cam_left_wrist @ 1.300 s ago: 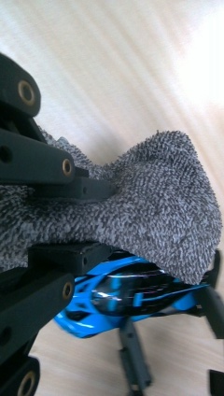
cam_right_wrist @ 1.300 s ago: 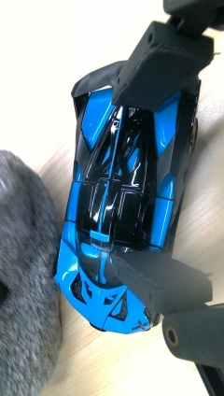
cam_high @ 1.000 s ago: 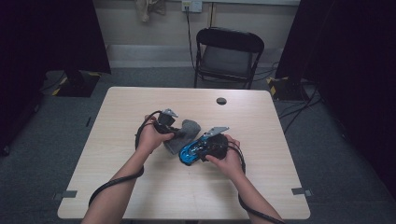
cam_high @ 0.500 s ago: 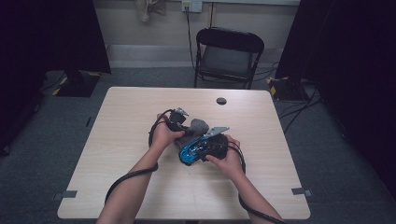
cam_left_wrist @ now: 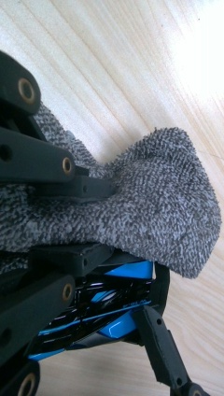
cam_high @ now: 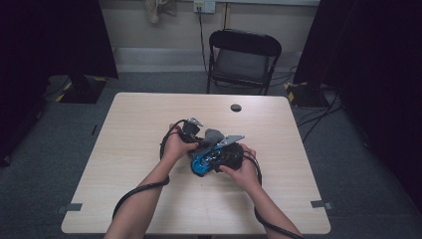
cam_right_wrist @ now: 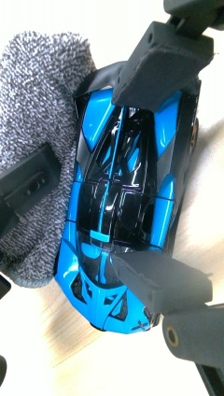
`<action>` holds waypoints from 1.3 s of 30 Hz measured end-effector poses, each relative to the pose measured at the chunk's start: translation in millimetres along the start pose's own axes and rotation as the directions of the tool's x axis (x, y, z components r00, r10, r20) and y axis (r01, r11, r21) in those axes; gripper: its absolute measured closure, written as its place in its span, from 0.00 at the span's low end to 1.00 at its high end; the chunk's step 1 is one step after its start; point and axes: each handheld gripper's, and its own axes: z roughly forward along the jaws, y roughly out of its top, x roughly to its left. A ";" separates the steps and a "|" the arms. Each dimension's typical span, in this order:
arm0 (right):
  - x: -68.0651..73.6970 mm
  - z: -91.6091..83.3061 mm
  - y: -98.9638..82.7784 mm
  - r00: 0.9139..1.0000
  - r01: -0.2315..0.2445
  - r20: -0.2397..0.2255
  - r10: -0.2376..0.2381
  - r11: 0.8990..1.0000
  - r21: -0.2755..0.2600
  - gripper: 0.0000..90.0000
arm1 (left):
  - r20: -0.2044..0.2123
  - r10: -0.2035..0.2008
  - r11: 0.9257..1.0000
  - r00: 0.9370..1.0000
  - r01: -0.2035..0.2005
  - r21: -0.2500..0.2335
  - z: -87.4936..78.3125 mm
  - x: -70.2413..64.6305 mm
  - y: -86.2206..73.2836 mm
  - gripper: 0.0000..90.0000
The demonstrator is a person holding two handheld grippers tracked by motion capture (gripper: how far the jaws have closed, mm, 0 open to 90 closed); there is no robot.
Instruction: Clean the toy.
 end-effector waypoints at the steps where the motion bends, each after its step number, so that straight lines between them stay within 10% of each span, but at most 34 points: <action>1: 0.0 0.0 0.0 1.000 0.000 0.001 0.000 1.000 0.000 0.21 | 0.000 0.007 1.000 1.000 -0.007 0.006 -0.7 0.0 0.0 0.81; 39: 0.9 0.2 -0.1 1.000 0.001 -0.001 -0.001 1.000 -0.002 0.21 | 0.035 -0.007 1.000 0.999 0.007 0.010 -37.5 0.7 -34.0 0.81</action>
